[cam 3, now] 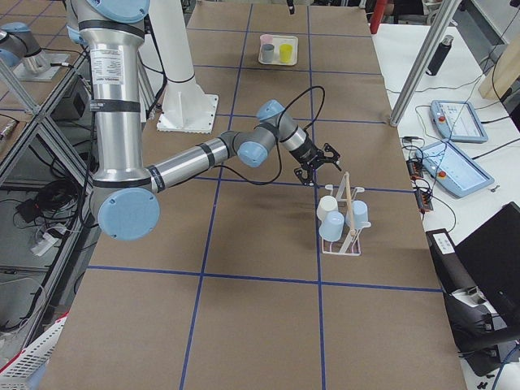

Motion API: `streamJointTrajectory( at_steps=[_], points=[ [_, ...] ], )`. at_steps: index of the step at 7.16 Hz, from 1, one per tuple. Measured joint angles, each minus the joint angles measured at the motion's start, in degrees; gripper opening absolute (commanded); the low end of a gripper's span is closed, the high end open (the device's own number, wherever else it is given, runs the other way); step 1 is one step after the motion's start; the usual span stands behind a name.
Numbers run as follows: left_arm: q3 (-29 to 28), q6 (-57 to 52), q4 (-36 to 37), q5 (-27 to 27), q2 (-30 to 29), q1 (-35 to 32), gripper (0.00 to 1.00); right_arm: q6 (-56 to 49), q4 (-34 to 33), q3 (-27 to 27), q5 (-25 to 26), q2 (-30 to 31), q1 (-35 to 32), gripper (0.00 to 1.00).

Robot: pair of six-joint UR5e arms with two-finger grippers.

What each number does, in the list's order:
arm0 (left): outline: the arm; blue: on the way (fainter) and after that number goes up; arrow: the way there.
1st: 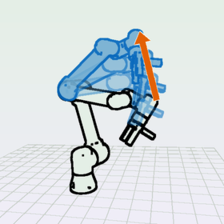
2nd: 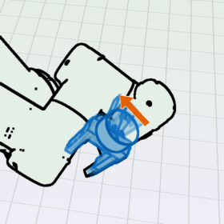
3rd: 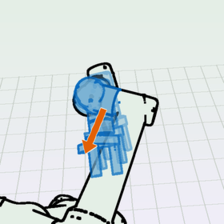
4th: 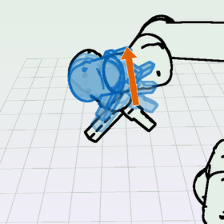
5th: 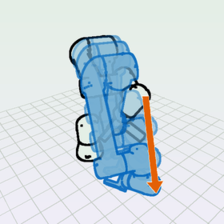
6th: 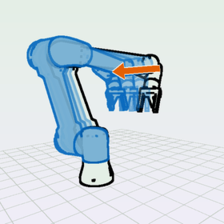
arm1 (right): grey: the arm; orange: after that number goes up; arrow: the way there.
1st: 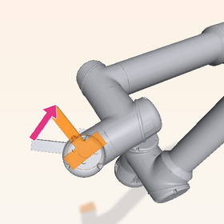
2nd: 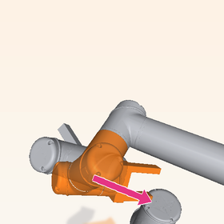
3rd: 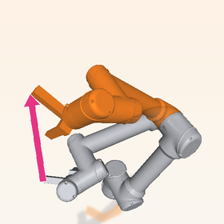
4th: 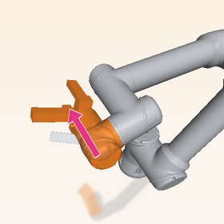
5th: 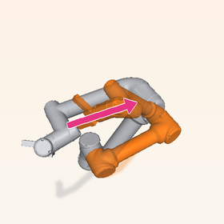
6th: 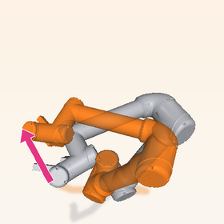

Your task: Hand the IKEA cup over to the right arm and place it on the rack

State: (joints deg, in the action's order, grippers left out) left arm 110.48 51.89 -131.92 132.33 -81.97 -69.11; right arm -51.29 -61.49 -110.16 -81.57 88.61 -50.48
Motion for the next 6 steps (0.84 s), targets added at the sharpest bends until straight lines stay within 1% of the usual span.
streamJointTrajectory(
  at_steps=[1, 2, 3, 4, 5, 6],
  points=[
    [0.1, 0.1, 0.0, -0.2, 0.0, 0.0, 1.00, 10.8, 4.2, -0.4, -5.0, 0.0, 0.0, 0.99],
    [0.3, 0.0, 0.0, -0.4, 0.0, 0.1, 1.00, 22.0, 8.5, -0.6, -8.9, 0.1, 0.0, 0.99],
    [0.4, -0.2, -0.1, -0.9, 0.1, 0.3, 1.00, 33.1, 12.8, -0.6, -11.6, 0.1, 0.1, 1.00],
    [0.4, -0.3, -0.1, -2.3, 0.2, 1.2, 1.00, 43.5, 15.7, -0.9, -13.7, -0.4, 0.2, 1.00],
    [0.3, -0.2, 0.0, -4.8, 0.3, 3.1, 1.00, 53.2, 16.7, -1.2, -16.5, -1.8, 0.6, 1.00],
    [-0.2, 0.1, 0.2, -8.0, 0.4, 5.3, 1.00, 61.2, 16.3, -1.2, -20.5, -3.9, 1.1, 1.00]
  ],
)
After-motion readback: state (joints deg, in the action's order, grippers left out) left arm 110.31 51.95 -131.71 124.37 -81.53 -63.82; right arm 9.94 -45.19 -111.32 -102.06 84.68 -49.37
